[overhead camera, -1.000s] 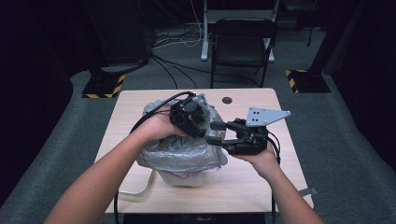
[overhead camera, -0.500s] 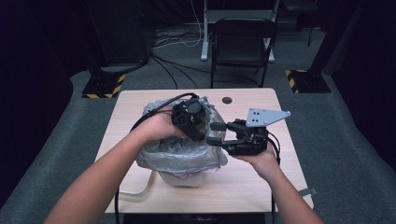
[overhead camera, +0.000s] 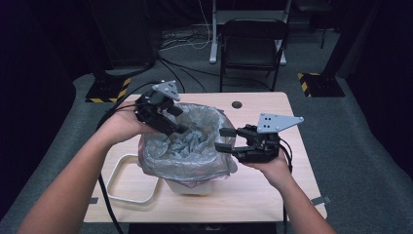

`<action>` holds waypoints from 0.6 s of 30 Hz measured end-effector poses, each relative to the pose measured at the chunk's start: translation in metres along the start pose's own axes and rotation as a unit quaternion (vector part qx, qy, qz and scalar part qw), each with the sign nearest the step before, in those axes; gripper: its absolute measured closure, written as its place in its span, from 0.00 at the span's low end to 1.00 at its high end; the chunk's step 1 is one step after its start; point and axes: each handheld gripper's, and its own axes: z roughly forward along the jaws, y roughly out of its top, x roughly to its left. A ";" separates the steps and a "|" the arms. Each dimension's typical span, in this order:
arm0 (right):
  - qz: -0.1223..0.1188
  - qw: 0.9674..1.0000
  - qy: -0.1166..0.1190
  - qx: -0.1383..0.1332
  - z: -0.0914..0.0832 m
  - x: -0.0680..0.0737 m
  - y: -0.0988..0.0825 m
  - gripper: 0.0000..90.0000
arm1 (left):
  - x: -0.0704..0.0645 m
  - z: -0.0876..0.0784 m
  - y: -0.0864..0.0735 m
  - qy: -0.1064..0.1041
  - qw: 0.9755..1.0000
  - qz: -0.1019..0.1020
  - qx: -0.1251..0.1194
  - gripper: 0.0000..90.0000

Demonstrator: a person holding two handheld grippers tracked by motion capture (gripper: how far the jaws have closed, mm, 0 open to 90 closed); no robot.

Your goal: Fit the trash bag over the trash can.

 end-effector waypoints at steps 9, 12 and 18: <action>0.002 1.000 -0.002 -0.001 0.000 0.000 0.000 0.55 | 0.004 0.013 -0.021 -0.010 0.999 -0.019 0.030 0.44; 0.001 1.000 -0.002 0.000 0.000 0.001 0.000 0.55 | 0.009 0.021 -0.025 -0.020 0.999 -0.040 0.024 0.40; 0.001 1.000 0.001 -0.004 0.001 0.000 -0.001 0.55 | 0.008 0.032 -0.026 -0.024 0.998 -0.053 0.031 0.38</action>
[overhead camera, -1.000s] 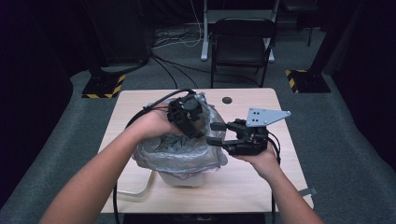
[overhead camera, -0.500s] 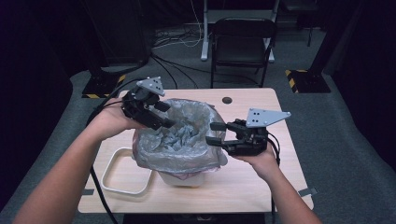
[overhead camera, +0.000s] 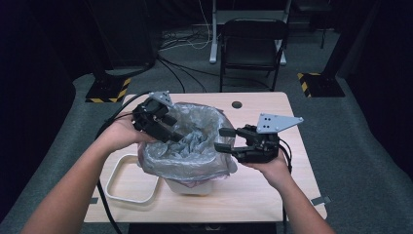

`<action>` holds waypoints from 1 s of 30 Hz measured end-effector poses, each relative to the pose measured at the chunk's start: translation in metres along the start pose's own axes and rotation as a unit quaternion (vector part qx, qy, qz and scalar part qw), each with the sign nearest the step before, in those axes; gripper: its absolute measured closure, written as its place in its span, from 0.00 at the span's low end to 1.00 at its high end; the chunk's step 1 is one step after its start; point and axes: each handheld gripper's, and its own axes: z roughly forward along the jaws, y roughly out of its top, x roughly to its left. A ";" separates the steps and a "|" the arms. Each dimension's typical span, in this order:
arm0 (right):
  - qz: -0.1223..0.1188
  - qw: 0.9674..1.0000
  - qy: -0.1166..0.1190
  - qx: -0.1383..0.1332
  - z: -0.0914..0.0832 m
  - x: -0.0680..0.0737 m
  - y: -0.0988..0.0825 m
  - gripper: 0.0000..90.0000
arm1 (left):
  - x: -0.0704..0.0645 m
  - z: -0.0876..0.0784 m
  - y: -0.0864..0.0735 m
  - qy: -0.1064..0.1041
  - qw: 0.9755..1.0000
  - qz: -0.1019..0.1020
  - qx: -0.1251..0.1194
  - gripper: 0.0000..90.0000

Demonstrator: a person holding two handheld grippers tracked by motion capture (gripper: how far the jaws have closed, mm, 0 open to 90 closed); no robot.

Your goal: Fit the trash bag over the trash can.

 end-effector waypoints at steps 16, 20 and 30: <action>-0.006 1.000 -0.005 -0.003 -0.005 0.003 0.004 0.52 | -0.008 -0.023 -0.002 0.025 0.999 0.022 -0.041 0.40; -0.011 1.000 -0.007 -0.008 -0.009 0.005 0.009 0.52 | -0.010 -0.044 -0.009 0.030 0.996 0.015 -0.087 0.41; -0.016 1.000 -0.022 -0.013 -0.024 0.008 0.013 0.52 | -0.020 -0.089 -0.055 0.048 0.985 0.018 -0.163 0.42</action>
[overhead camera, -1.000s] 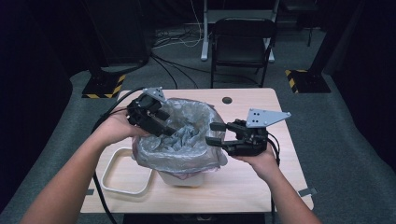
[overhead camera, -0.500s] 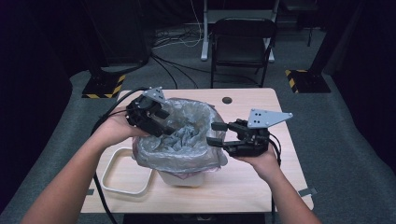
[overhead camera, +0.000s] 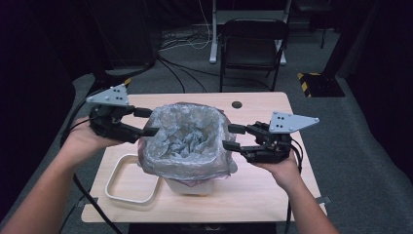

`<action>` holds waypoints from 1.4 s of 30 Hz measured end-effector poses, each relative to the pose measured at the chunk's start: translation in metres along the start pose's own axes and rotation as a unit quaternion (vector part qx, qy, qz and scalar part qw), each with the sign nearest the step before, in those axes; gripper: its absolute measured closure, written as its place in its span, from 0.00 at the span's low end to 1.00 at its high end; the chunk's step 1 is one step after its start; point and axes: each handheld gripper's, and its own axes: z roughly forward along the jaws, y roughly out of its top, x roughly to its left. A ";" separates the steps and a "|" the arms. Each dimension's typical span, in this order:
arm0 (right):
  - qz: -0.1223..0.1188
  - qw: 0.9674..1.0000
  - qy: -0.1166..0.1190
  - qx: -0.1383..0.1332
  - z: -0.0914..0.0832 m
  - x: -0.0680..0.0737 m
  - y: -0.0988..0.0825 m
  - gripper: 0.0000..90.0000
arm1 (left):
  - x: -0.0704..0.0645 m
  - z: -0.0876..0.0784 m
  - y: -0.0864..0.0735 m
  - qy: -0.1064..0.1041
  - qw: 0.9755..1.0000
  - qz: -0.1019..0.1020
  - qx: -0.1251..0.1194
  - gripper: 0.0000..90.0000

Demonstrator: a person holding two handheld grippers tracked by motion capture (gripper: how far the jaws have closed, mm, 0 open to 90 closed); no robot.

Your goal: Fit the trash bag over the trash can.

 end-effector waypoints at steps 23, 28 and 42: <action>0.004 0.999 -0.032 0.019 -0.010 0.008 -0.029 0.51 | -0.011 -0.005 -0.151 0.025 0.998 -0.038 -0.034 0.46; 0.001 0.999 -0.044 0.024 -0.016 0.010 -0.038 0.50 | -0.013 0.004 -0.182 0.033 0.997 -0.050 -0.049 0.48; 0.028 0.998 -0.062 0.000 -0.028 0.002 -0.058 0.50 | -0.021 0.034 -0.251 0.020 0.996 -0.080 -0.019 0.52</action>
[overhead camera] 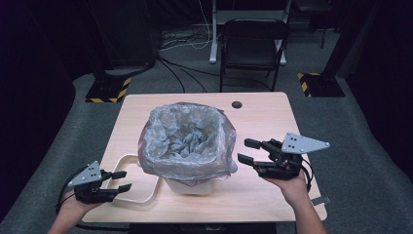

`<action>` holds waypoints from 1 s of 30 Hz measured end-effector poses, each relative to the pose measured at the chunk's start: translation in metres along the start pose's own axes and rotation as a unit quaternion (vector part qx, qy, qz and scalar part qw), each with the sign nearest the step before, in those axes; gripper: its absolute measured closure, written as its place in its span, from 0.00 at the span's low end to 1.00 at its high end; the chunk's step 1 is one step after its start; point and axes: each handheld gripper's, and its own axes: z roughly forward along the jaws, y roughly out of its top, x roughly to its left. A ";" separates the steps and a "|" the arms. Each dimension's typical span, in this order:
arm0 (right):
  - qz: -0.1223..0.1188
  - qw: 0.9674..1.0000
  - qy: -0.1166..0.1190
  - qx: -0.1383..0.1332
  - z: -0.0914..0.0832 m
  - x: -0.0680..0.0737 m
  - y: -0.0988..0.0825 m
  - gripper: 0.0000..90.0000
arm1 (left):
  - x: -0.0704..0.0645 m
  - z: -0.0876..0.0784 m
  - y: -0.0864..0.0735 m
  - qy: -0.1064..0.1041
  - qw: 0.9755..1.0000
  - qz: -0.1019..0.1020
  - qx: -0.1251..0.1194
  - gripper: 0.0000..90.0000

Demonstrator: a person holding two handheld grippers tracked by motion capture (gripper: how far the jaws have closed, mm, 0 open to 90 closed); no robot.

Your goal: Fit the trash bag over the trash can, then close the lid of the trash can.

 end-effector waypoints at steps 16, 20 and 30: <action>0.005 1.000 -0.006 -0.001 0.011 -0.005 -0.006 0.49 | 0.008 0.022 -0.044 -0.010 0.999 0.005 0.038 0.53; 0.003 1.000 -0.004 -0.003 0.013 -0.003 -0.005 0.49 | 0.002 0.033 -0.045 -0.027 0.998 0.016 0.054 0.54; 0.001 1.000 -0.009 -0.003 0.010 0.000 -0.007 0.49 | -0.013 0.048 -0.046 -0.068 0.994 0.041 0.081 0.58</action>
